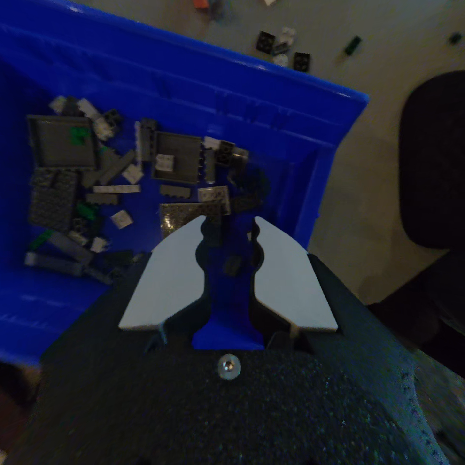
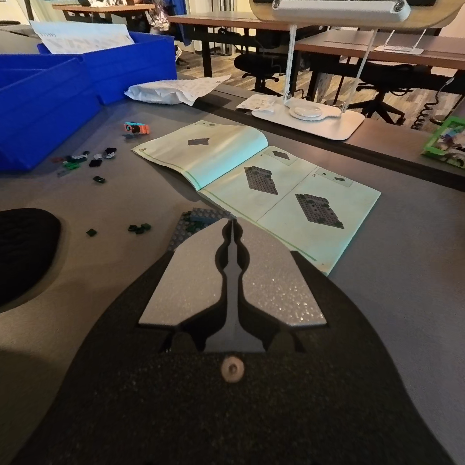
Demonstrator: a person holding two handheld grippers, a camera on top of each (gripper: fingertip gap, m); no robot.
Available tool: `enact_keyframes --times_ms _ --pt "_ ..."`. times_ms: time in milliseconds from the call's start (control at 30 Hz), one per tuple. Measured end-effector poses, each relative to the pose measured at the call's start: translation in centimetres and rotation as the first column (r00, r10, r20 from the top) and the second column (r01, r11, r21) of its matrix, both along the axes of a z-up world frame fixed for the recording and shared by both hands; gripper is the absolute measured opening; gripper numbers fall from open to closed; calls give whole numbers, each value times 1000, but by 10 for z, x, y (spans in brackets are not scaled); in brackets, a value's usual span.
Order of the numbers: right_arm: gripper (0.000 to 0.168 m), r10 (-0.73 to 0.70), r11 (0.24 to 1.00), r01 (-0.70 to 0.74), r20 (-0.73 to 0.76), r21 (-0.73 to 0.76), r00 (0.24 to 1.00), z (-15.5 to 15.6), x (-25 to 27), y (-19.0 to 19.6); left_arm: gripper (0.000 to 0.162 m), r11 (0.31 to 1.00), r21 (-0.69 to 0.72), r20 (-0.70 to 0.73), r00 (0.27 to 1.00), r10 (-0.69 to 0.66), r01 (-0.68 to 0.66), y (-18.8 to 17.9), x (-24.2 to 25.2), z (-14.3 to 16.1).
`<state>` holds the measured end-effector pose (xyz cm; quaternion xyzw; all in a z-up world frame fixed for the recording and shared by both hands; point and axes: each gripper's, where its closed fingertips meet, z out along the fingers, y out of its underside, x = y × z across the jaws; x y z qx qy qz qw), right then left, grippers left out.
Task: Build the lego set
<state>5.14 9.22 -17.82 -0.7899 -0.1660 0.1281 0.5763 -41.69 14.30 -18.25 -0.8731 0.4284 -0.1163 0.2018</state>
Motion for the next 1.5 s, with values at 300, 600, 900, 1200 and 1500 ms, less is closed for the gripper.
enact_keyframes --times_ms 300,600,900,1200,1500 --pt "1 2 1000 -2 -2 0 1000 0 0 0 32 977 156 -244 953 182 -147 76 -86 8" --pt "1 -5 1000 5 1 -3 1000 0 1 0 29 987 156 -413 904 110 -48 136 -101 -28" --pt "1 -10 1000 10 2 -8 1000 -2 3 0 33 993 116 -507 861 29 35 149 -92 -61" --pt "1 -13 1000 13 -2 -7 1000 -2 4 0 6 985 160 -521 853 29 64 146 -92 -50" --pt "1 -12 1000 12 -3 -1 1000 0 4 0 4 968 247 -495 865 81 51 140 -102 -9"
